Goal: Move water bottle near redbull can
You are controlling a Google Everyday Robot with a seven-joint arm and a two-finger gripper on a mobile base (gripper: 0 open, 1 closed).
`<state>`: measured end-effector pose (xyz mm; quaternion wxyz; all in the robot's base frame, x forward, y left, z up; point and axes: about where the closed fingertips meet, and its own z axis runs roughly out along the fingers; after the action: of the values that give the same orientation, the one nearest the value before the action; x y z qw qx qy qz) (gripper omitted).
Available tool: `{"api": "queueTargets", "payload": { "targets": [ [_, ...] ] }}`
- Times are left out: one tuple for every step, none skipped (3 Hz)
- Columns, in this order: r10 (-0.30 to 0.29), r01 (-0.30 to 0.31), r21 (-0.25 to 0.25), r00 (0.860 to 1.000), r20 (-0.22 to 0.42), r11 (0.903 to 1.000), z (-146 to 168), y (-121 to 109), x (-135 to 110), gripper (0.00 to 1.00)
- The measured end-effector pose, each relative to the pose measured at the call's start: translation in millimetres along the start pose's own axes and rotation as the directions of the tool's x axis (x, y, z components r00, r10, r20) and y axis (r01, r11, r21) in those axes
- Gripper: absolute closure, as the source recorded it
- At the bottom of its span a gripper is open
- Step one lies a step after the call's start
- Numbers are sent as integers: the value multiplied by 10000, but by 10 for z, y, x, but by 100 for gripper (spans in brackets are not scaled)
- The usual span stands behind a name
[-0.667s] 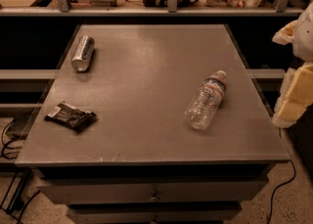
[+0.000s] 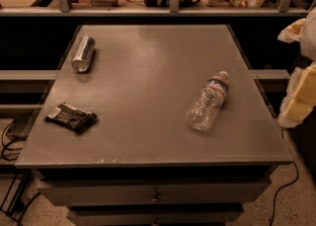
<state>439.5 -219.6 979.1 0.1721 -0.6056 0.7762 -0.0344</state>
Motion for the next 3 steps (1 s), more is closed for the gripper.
{"api": "queueTargets", "payload": {
  "targets": [
    [-191, 191, 12, 9991, 390, 9998, 26, -10, 14, 0],
    [175, -158, -267, 9977, 656, 9995, 113, -1, -66, 0],
    [1343, -1311, -559, 9893, 573, 9898, 271, -46, -131, 0]
  ]
}}
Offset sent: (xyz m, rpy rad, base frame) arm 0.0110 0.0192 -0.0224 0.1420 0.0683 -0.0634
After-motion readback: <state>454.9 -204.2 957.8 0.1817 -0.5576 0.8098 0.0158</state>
